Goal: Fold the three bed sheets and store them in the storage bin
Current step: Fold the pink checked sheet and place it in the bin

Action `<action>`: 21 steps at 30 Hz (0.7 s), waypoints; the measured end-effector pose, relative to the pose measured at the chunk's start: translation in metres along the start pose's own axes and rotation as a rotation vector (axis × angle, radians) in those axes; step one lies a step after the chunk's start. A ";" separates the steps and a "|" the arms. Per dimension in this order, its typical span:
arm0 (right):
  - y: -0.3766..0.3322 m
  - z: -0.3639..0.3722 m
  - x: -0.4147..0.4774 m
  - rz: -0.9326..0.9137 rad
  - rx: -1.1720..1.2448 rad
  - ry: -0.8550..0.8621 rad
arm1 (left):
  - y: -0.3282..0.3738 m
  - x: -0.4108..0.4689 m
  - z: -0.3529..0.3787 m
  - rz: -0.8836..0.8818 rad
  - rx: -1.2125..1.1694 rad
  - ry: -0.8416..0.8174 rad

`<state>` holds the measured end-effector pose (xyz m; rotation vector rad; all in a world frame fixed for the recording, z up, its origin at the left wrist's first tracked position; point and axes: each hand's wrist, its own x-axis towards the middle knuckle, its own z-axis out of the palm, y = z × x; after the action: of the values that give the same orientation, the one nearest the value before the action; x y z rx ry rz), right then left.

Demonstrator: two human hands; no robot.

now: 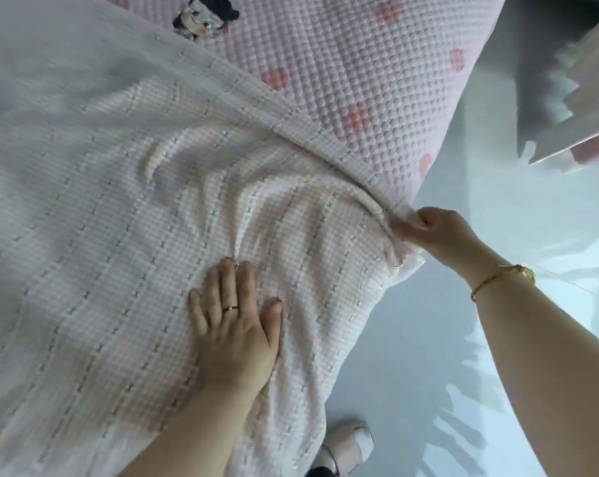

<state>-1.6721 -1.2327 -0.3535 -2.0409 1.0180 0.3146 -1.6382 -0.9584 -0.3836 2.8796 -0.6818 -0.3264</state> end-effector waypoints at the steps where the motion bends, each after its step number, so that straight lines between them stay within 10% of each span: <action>1: 0.010 0.002 -0.006 0.001 0.019 -0.045 | 0.001 0.000 0.003 -0.009 0.018 0.022; 10: 0.089 0.019 -0.009 0.161 -0.111 -0.579 | 0.000 0.006 0.017 -0.026 0.088 0.137; 21: 0.137 0.043 -0.097 0.298 0.211 -0.514 | 0.006 -0.002 0.013 -0.085 0.091 0.128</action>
<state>-1.8322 -1.1929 -0.4059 -1.5035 0.9735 0.8056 -1.6454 -0.9646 -0.3940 2.9893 -0.5676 -0.1231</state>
